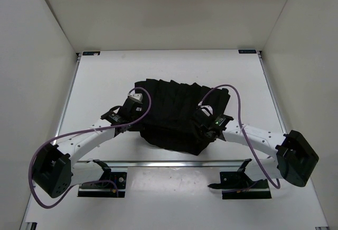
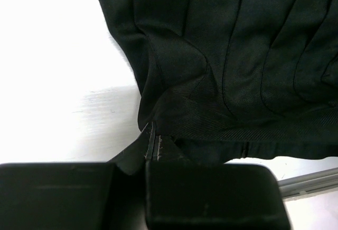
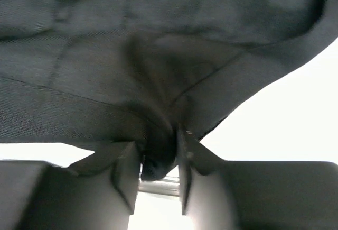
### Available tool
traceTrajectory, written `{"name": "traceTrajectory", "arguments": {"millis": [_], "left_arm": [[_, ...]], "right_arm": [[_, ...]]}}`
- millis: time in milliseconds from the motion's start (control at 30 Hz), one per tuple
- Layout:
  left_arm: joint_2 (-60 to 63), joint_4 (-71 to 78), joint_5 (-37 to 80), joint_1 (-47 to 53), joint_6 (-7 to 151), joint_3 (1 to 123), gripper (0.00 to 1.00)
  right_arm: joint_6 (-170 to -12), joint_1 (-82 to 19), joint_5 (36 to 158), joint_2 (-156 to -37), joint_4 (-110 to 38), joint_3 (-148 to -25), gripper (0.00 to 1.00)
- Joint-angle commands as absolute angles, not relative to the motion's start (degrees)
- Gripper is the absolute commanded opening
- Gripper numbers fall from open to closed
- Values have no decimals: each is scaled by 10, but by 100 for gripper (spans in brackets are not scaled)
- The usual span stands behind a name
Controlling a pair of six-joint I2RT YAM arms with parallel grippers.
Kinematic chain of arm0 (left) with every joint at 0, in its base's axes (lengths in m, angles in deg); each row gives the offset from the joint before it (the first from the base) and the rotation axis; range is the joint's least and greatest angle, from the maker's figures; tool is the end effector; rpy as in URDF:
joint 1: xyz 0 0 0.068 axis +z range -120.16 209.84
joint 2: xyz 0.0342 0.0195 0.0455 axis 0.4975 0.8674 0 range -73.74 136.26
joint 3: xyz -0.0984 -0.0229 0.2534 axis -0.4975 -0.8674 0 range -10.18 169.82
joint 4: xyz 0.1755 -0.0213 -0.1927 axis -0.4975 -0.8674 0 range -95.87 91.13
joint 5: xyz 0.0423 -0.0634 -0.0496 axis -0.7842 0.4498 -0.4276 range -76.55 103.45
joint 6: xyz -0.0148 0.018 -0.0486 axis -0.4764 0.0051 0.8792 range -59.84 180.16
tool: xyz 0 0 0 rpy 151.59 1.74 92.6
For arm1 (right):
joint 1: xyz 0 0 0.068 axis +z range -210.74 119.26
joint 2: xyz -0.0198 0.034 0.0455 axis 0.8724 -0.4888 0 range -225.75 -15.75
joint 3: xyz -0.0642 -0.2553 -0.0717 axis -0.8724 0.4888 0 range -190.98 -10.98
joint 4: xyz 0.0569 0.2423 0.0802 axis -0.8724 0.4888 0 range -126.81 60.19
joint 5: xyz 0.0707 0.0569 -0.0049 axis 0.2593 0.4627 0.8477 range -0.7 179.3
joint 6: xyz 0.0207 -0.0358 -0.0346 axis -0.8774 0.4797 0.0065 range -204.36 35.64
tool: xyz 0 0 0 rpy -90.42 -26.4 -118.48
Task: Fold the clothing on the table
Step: Flatten the skirt out
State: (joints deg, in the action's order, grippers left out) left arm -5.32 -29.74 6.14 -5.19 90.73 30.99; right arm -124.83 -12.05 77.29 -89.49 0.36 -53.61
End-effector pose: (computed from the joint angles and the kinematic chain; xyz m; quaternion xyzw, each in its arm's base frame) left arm 0.1876 -0.1260 0.2073 0.0198 0.9596 -0.0969 0.2636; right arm 0.1554 0.1657 0.1907 -0.0504 0.9756 0.0584 0.2056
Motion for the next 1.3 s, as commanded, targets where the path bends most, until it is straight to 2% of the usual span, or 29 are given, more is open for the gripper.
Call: {"name": "traceTrajectory", "arguments": {"millis": [0, 100, 300, 467, 567, 900, 1000, 1067, 1133, 1167, 1267], "left_arm": [[-82, -299, 50, -43, 903, 305, 0], [-93, -308, 41, -30, 902, 305, 0], [-108, -320, 23, -3, 894, 303, 0], [-108, -327, 12, 4, 892, 310, 0], [-106, -324, 22, 5, 887, 310, 0], [-78, -319, 48, 27, 864, 314, 0], [-27, -311, 54, 38, 831, 366, 0], [19, -296, 37, 43, 807, 448, 0], [100, -295, 26, 66, 791, 537, 0], [124, -304, 29, 75, 784, 615, 0], [223, -340, 15, 88, 762, 839, 0]], "right_arm": [[-1279, -136, 723, -891, 21, -526, 25], [-1282, -164, 708, -891, 40, -529, 19], [-1256, -224, 677, -840, 53, -555, 15], [-1200, -325, 701, -811, 10, -582, 0], [-1172, -351, 719, -800, -30, -580, 0], [-1144, -337, 794, -787, -82, -517, 0], [-1097, -381, 803, -795, -105, -568, 0], [-1045, -422, 814, -815, -138, -620, 0], [-999, -487, 852, -872, -153, -724, 0], [-987, -499, 868, -910, -153, -759, 0], [-924, -527, 879, -1011, -145, -991, 0]]}}
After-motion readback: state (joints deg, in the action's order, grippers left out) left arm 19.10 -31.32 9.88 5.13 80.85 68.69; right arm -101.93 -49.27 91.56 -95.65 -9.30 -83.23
